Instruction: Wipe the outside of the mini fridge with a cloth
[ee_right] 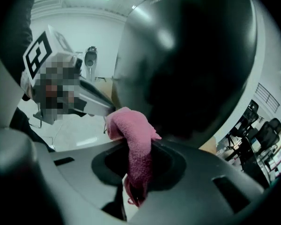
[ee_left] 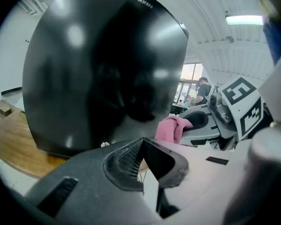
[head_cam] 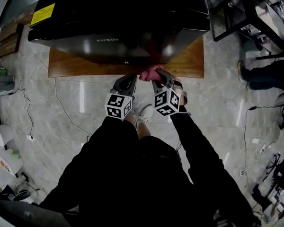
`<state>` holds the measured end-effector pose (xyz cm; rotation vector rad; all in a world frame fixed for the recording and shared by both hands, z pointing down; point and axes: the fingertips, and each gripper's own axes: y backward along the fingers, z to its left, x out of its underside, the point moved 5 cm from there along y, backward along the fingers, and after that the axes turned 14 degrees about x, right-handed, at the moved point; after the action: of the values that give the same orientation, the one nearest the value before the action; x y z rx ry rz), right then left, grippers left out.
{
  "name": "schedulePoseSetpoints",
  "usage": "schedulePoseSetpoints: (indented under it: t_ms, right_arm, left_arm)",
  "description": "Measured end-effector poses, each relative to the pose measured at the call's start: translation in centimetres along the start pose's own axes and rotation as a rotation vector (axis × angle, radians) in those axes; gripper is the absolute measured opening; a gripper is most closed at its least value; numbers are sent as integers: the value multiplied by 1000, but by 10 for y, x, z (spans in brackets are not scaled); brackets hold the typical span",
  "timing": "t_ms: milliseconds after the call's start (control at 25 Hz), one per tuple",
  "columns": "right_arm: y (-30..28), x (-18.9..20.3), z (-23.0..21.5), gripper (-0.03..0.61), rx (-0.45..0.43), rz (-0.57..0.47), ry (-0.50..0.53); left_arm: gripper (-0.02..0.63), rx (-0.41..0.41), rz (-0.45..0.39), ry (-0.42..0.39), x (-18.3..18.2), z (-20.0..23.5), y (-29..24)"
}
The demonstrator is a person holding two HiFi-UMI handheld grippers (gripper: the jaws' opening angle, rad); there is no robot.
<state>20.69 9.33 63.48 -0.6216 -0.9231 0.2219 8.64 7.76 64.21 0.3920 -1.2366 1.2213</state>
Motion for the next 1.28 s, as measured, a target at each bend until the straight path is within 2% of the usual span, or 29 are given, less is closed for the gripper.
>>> schedulePoseSetpoints:
  t_ms: [160, 360, 440, 560, 680, 800, 920, 1120, 1280]
  right_arm:
    - [78, -39, -11, 78, 16, -86, -129]
    - [153, -92, -16, 78, 24, -184, -222]
    - [175, -108, -17, 78, 3, -204, -302]
    - [194, -123, -24, 78, -23, -208, -435]
    - [201, -132, -29, 78, -10, -193, -445]
    - [205, -143, -34, 78, 5, -190, -451]
    - [208, -149, -41, 78, 27, -207, -492]
    - [215, -133, -70, 78, 92, -239, -572]
    - [216, -119, -102, 78, 131, -272, -611]
  left_arm:
    - [6, 66, -46, -19, -41, -46, 47]
    - [6, 165, -127, -103, -102, -90, 98]
    - [6, 207, -157, -130, -123, -103, 119]
    - [6, 274, -140, -205, -142, -116, 135]
    - [6, 327, -109, -262, -152, -117, 136]
    - [6, 374, -122, -245, -166, -115, 137]
    - [6, 404, -121, -265, -175, -113, 135]
    - [6, 463, -145, -295, -193, -124, 109]
    - [6, 478, -160, -273, -208, -136, 89]
